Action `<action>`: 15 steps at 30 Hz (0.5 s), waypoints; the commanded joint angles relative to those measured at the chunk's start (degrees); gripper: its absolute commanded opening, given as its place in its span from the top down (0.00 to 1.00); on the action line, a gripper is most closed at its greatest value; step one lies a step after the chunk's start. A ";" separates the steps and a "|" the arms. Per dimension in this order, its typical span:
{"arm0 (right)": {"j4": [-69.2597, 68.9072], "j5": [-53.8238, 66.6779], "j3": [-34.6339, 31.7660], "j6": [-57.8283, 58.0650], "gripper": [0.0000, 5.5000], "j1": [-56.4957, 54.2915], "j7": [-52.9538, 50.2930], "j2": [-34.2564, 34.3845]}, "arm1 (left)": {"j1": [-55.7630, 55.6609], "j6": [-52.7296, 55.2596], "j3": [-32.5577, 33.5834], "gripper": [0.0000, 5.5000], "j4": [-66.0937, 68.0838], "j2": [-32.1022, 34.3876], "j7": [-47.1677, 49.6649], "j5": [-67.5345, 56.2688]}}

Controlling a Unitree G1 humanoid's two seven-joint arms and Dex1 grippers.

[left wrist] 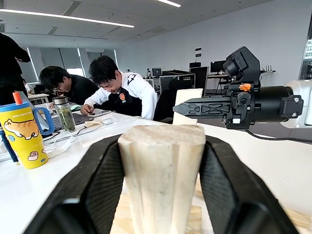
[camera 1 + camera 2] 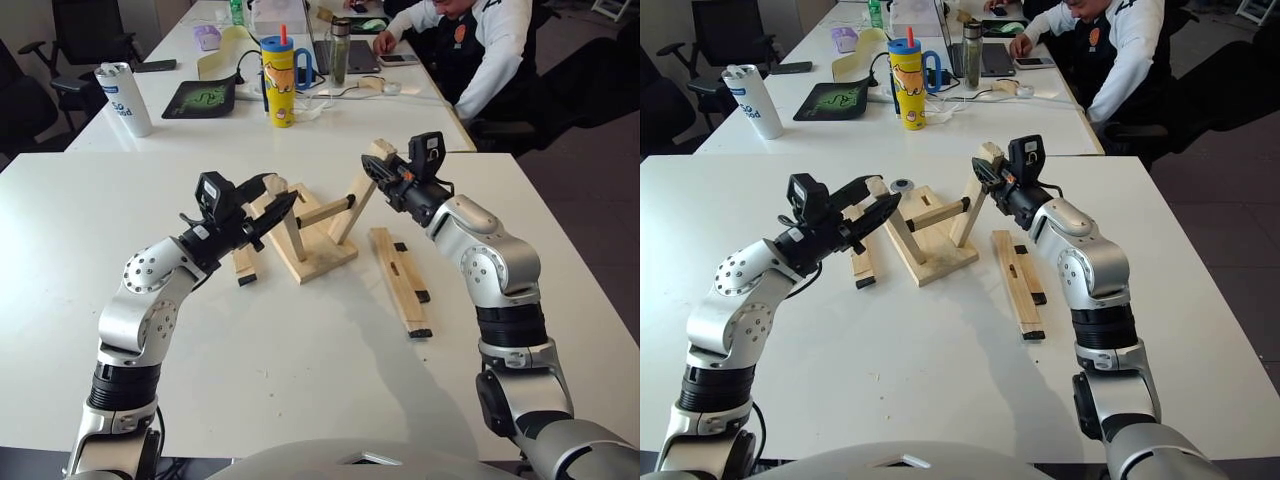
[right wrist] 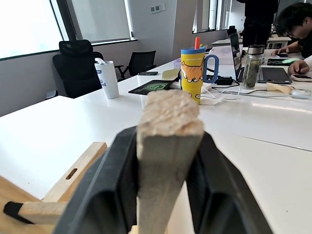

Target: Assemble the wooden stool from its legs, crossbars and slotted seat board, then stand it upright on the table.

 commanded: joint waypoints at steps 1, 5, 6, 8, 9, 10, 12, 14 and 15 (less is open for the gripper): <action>5.00 4.10 5.88 16.52 0.81 6.04 1.38 5.40 | 7.45 2.28 -4.41 0.60 4.36 -0.18 1.17 4.91; 6.37 2.96 4.78 15.95 0.81 4.36 1.08 5.93 | 12.17 1.10 -4.13 0.60 2.99 1.13 1.79 5.29; 6.21 2.73 4.67 15.53 0.81 4.08 1.40 5.89 | 12.74 0.66 -4.25 0.60 2.80 1.33 2.05 5.60; 6.09 2.44 4.08 14.82 0.81 3.55 1.60 6.02 | 13.46 0.00 -4.13 0.60 1.97 1.34 2.75 5.69; 6.18 2.20 3.66 14.19 0.81 3.32 1.46 6.20 | 13.57 -0.49 -3.87 0.60 1.43 1.21 3.34 5.87; 6.34 2.07 3.14 13.66 0.74 3.11 1.26 6.38 | 13.37 -0.64 -3.47 0.60 0.93 0.91 4.21 5.85; 6.54 1.42 2.51 12.42 0.69 2.80 1.13 6.69 | 12.95 -0.94 -2.86 0.52 0.39 0.60 5.42 5.74; 6.47 0.93 2.05 12.44 0.64 2.61 1.48 6.94 | 12.78 -0.89 -2.68 0.48 0.49 0.27 6.03 6.70; 6.39 0.62 2.03 12.32 0.61 2.58 1.66 6.98 | 12.76 -0.80 -2.62 0.48 0.59 0.08 6.15 7.24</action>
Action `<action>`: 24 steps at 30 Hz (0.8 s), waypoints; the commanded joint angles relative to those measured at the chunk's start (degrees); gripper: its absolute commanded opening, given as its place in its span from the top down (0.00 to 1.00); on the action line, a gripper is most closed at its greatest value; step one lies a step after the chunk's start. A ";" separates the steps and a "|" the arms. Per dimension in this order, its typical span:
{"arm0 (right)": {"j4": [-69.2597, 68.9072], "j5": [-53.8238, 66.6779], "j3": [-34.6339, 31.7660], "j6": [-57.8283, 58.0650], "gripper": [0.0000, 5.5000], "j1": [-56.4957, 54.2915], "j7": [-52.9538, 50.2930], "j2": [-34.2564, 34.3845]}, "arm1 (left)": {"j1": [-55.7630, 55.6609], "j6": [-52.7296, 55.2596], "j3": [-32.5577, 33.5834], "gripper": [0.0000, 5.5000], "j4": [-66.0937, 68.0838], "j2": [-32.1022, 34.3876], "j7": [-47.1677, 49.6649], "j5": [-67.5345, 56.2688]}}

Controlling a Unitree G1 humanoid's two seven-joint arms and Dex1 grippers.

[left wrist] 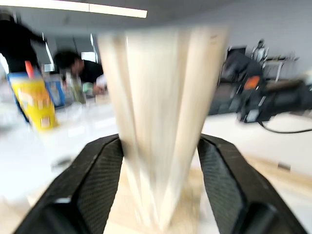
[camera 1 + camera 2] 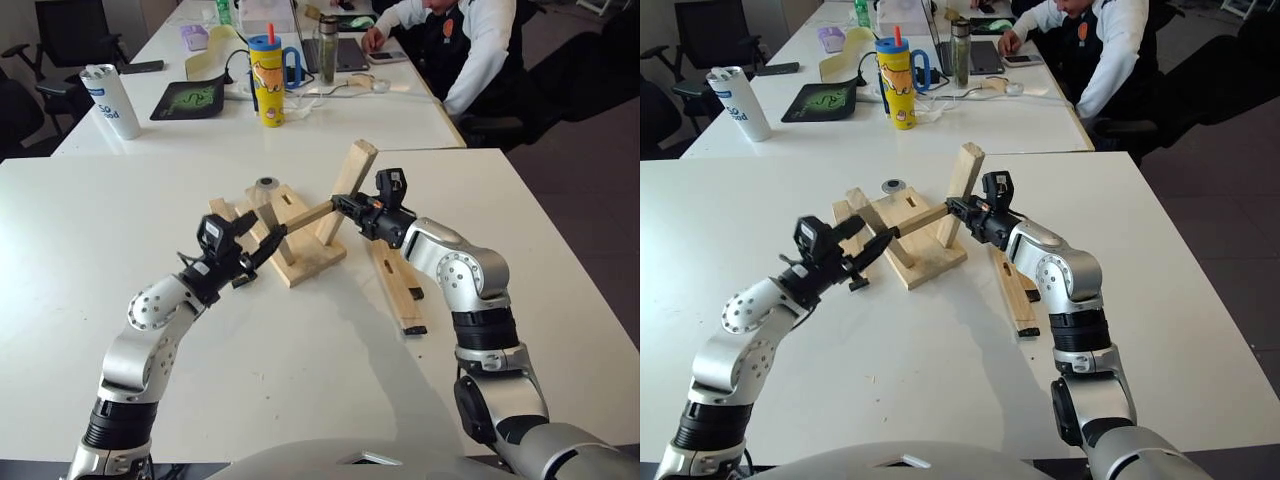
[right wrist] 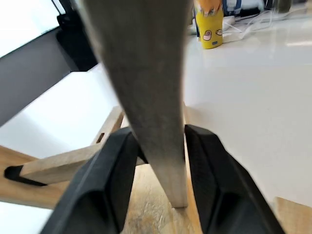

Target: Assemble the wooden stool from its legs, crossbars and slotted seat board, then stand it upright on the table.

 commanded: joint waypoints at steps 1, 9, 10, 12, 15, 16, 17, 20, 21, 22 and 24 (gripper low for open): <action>1.72 -1.29 1.38 3.26 0.58 1.33 0.45 0.66 | -0.49 0.20 0.11 0.48 -0.27 -0.25 0.79 1.95; 1.66 -2.08 -0.46 1.93 0.56 1.10 0.22 1.75 | -2.01 -0.02 2.22 0.48 -2.68 -2.35 3.15 2.29; 1.71 -1.94 -1.04 1.54 0.56 0.90 0.12 2.10 | -2.06 0.06 2.28 0.48 -2.88 -2.53 3.25 2.30; 0.95 -1.52 -2.81 -1.50 0.56 0.39 0.38 3.28 | -2.14 0.16 2.23 0.48 -3.09 -2.76 3.28 2.33; -0.65 -0.57 -5.08 -4.31 0.56 -0.31 0.51 4.65 | -2.01 0.11 2.22 0.48 -3.06 -2.82 3.09 2.54; -0.84 -0.47 -5.71 -5.25 0.56 -0.58 0.54 5.02 | -1.94 -0.16 2.27 0.48 -2.66 -2.63 3.07 3.06; -1.00 -0.62 -6.28 -6.65 0.56 -0.77 0.62 5.41 | -1.85 -0.43 2.23 0.48 -2.20 -2.33 3.08 3.77; -1.91 -1.30 -7.56 -11.36 0.56 -1.56 1.17 5.98 | -1.75 -0.69 2.44 0.48 -1.47 -2.25 2.99 4.55; -2.25 -1.57 -7.84 -12.96 0.56 -2.23 1.48 5.91 | -1.89 -0.84 2.52 0.48 -1.20 -2.22 2.88 4.76; -2.57 -1.79 -8.06 -14.21 0.56 -3.03 1.71 5.75 | -1.98 -0.99 2.60 0.48 -1.04 -2.17 2.80 4.93; -2.71 -1.73 -8.99 -16.13 0.56 -5.98 1.54 5.31 | -2.06 -1.43 2.66 0.48 -0.45 -2.01 2.78 5.69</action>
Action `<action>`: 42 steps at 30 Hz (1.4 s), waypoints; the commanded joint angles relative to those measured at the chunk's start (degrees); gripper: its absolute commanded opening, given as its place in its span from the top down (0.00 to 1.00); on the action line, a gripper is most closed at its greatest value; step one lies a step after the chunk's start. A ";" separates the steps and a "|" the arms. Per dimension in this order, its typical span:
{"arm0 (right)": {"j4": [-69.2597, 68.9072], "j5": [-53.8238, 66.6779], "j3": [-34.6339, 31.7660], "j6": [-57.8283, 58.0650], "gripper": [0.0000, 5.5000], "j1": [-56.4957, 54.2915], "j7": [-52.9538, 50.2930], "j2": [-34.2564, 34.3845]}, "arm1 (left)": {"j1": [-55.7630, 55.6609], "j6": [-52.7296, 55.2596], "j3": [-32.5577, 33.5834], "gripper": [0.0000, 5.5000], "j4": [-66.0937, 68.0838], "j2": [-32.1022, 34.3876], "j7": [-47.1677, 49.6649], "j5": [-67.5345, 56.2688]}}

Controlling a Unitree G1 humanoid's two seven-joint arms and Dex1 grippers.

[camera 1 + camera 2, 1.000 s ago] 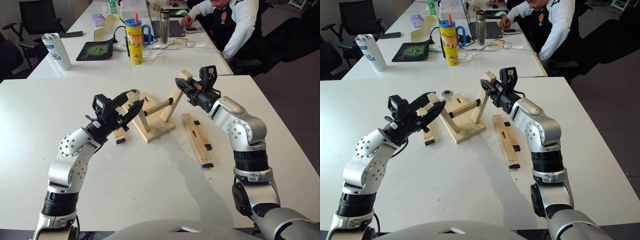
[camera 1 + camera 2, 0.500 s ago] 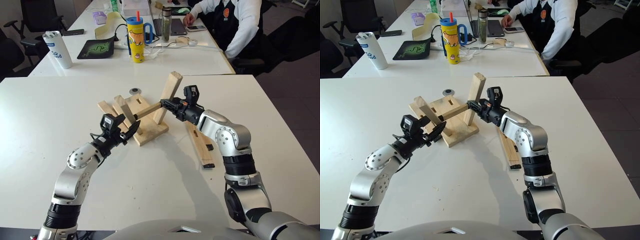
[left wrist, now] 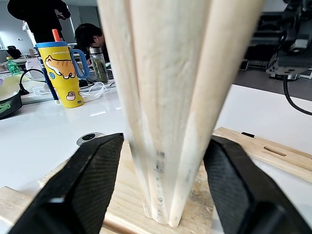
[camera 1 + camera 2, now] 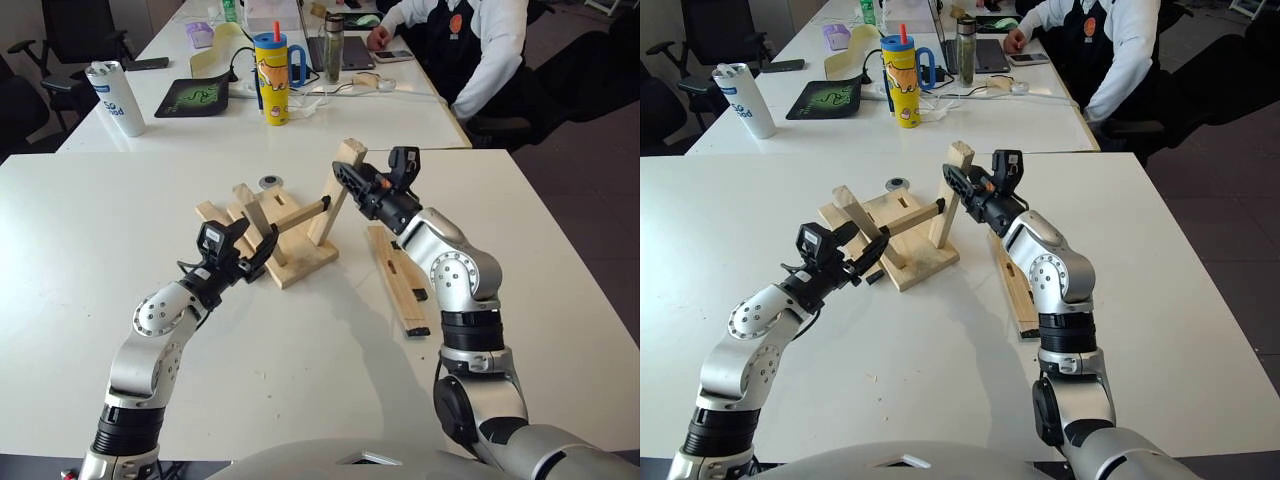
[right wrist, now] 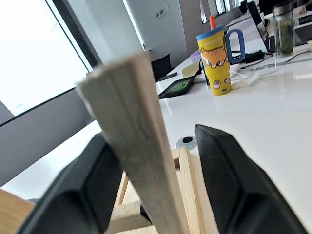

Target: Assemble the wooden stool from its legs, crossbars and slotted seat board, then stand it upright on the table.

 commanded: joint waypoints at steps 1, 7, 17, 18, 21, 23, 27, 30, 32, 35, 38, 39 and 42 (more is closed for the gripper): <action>-0.96 -0.20 -2.87 -4.16 0.56 -7.25 -0.46 -0.83 | -0.71 -0.96 0.53 0.48 1.81 1.08 -0.09 2.44; 9.94 0.04 -8.19 -8.72 0.61 -28.00 -0.39 -4.99 | -1.93 -3.51 -0.47 0.48 5.03 0.29 -0.50 4.92; 25.79 -13.15 12.70 -2.78 0.90 -19.07 10.33 -6.95 | -4.23 -5.67 -0.54 0.48 7.54 -1.25 -0.42 5.62; 25.25 -14.30 14.18 -2.28 0.94 -15.91 10.22 -7.01 | -4.23 -5.65 -0.35 0.48 7.41 -1.27 -0.47 5.45; 20.50 -13.79 14.65 -0.98 1.00 -12.04 10.61 -6.44 | -4.50 -5.66 0.19 0.48 7.46 -1.37 -0.56 4.97; 18.96 -13.25 13.80 -1.30 1.00 -12.76 10.16 -6.05 | -4.82 -5.63 0.49 0.48 7.34 -1.28 -0.51 4.86; 17.62 -11.14 9.02 -3.63 1.00 -15.31 7.31 -3.77 | -6.37 -4.43 3.69 0.48 4.87 -0.76 -0.14 2.23; 15.70 -7.08 2.37 -6.57 1.00 -18.60 3.50 -0.41 | -9.12 -2.60 8.85 0.48 0.59 0.96 0.51 -1.81; 14.37 -3.94 -1.96 -7.52 1.00 -20.54 1.16 1.38 | -12.51 -0.67 13.43 0.48 -2.82 1.74 1.14 -7.57; 12.61 -0.01 -6.85 -7.67 1.00 -21.96 -2.43 3.00 | -23.29 3.12 20.67 0.48 -5.00 1.75 5.12 -21.62; 12.61 -0.24 -8.62 -8.30 1.00 -20.98 -5.59 3.12 | -36.65 6.05 21.08 0.48 0.46 0.59 9.92 -27.06; 13.28 -0.19 -9.64 -8.38 1.00 -20.48 -6.96 3.18 | -39.90 5.99 19.20 0.48 3.61 0.08 10.90 -24.68; 13.12 -1.11 -10.75 -9.78 1.00 -18.28 -8.67 2.49 | -45.07 6.41 13.91 0.48 11.50 -0.48 12.12 -18.33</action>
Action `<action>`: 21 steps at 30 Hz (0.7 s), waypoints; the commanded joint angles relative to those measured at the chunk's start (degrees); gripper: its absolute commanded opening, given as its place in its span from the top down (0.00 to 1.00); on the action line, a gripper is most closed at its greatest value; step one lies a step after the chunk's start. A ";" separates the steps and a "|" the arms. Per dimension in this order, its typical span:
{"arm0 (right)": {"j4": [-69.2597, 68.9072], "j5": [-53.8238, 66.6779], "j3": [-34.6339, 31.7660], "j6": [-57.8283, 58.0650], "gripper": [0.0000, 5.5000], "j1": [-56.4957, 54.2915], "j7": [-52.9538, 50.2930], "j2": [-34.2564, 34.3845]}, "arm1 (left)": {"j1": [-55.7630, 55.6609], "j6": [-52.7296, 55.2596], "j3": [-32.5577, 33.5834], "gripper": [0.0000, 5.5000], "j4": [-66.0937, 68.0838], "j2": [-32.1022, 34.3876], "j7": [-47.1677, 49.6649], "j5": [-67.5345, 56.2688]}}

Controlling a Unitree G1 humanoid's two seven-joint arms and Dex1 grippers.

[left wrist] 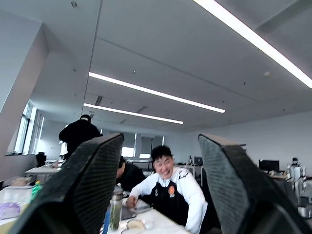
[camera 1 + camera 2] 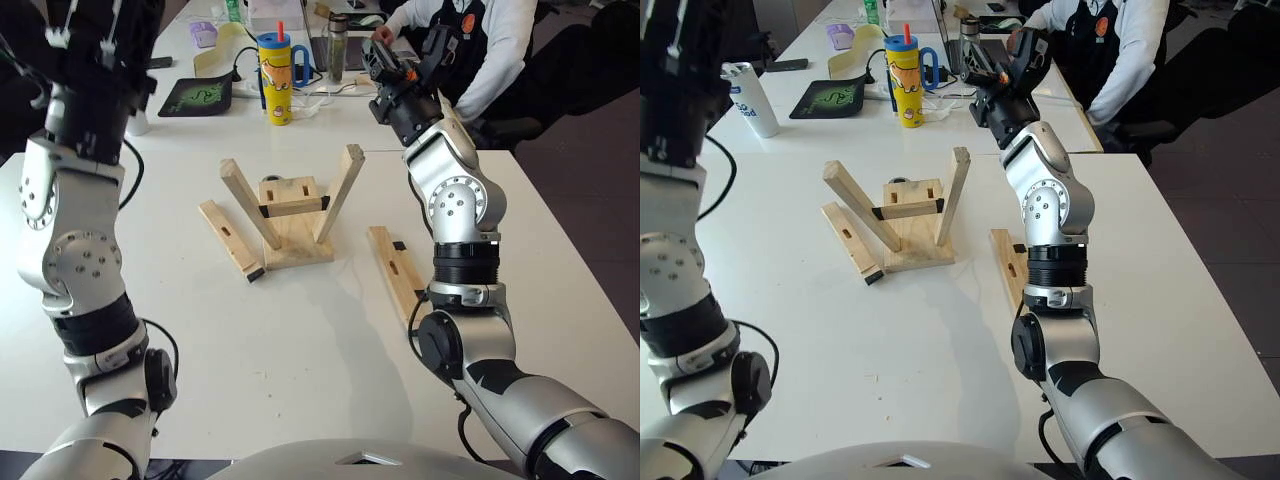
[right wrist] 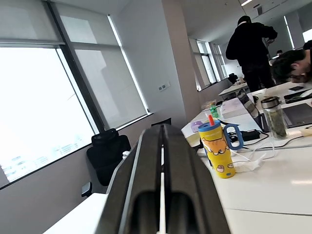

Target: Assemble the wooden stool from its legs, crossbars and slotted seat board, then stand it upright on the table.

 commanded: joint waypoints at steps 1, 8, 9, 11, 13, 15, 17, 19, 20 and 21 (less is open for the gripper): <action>0.00 -1.86 -1.75 -2.26 1.00 3.49 -2.72 -1.05 | -6.16 3.11 -7.53 0.48 11.21 -1.28 1.91 7.67; -3.04 -3.77 -1.22 -3.84 1.00 9.15 -4.26 -1.45 | 10.69 3.05 -21.88 0.48 27.03 -5.27 -0.50 22.06; -3.21 -3.86 -1.10 -3.79 1.00 9.53 -4.30 -1.44 | 12.18 2.72 -21.19 0.48 26.51 -6.56 -0.65 21.30; -3.13 -4.21 -0.78 -3.69 1.00 10.53 -4.16 -1.55 | 10.08 0.58 -19.24 0.48 25.28 -8.03 -1.19 19.89; -2.76 -4.87 -0.21 -4.05 1.00 11.68 -3.71 -1.68 | 5.40 -1.92 -17.03 0.48 25.86 -8.64 -1.46 18.85; -1.33 -5.90 0.31 -4.88 1.00 13.18 -3.41 -1.74 | -2.68 -5.57 -12.89 0.48 29.79 -9.44 0.11 17.96; -0.06 -6.97 1.15 -5.53 1.00 14.47 -3.04 -1.85 | -10.09 -8.98 -8.82 0.48 31.89 -9.24 1.45 16.61; 0.29 -8.22 1.82 -6.72 1.00 15.53 -2.72 -2.11 | -14.95 -10.65 -5.46 0.48 32.27 -7.78 1.24 14.86; 1.11 -8.59 1.74 -7.34 1.00 15.74 -2.60 -2.24 | -15.72 -10.78 -4.29 0.48 32.55 -6.19 0.71 14.93; 1.95 -9.02 1.69 -7.91 1.00 15.84 -2.39 -2.50 | -15.47 -10.44 -3.34 0.48 32.88 -4.63 0.59 15.30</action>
